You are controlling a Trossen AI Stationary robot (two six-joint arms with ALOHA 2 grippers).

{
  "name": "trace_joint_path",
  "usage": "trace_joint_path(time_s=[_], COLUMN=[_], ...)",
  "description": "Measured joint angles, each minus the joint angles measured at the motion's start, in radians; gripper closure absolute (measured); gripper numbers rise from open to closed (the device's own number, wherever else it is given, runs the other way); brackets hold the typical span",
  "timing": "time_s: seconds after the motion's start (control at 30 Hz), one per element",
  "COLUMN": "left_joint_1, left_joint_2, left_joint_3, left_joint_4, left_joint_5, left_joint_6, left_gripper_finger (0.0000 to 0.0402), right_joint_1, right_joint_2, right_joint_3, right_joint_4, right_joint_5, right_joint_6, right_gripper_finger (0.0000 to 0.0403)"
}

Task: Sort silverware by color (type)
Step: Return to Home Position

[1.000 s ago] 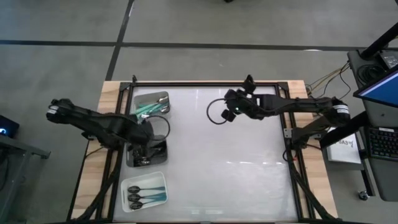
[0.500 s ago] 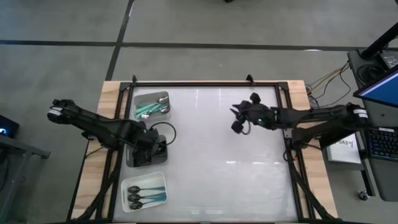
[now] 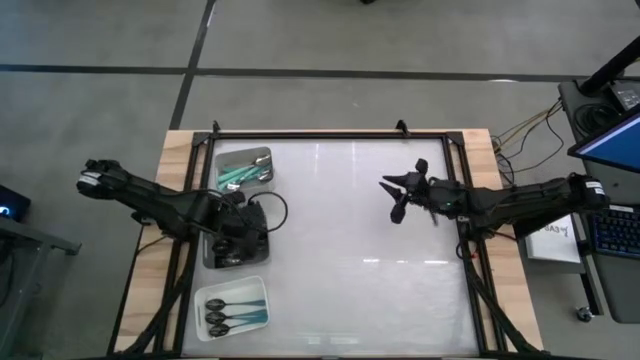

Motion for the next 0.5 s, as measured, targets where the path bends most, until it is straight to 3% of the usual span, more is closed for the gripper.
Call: trace_joint_path(time_s=[0.1,0.23,0.37,0.5], left_joint_1=[-0.018,-0.063,-0.116,-0.146], left_joint_2=[-0.006,-0.040,-0.109,-0.216], left_joint_3=[-0.009,-0.046,-0.168,-0.344], left_joint_4=[0.169,0.457,0.794,1.004], left_joint_5=[-0.228,-0.369,-0.405,-0.414], left_joint_6=[-0.003,0.209,0.400,0.406], left_gripper_finger=[0.0277,0.0289,0.0306,0.0320], right_joint_1=[0.000,0.000,0.000,-0.001], right_joint_2=[-0.026,-0.037,-0.036,-0.036], right_joint_3=[-0.092,-0.184,-0.236,-0.263], right_joint_4=[0.197,0.348,0.371,0.377], right_joint_5=[0.000,0.000,0.001,0.001], right_joint_6=[-0.036,-0.065,-0.061,-0.056], right_gripper_finger=[0.0316,0.0316,0.0317,0.0317])
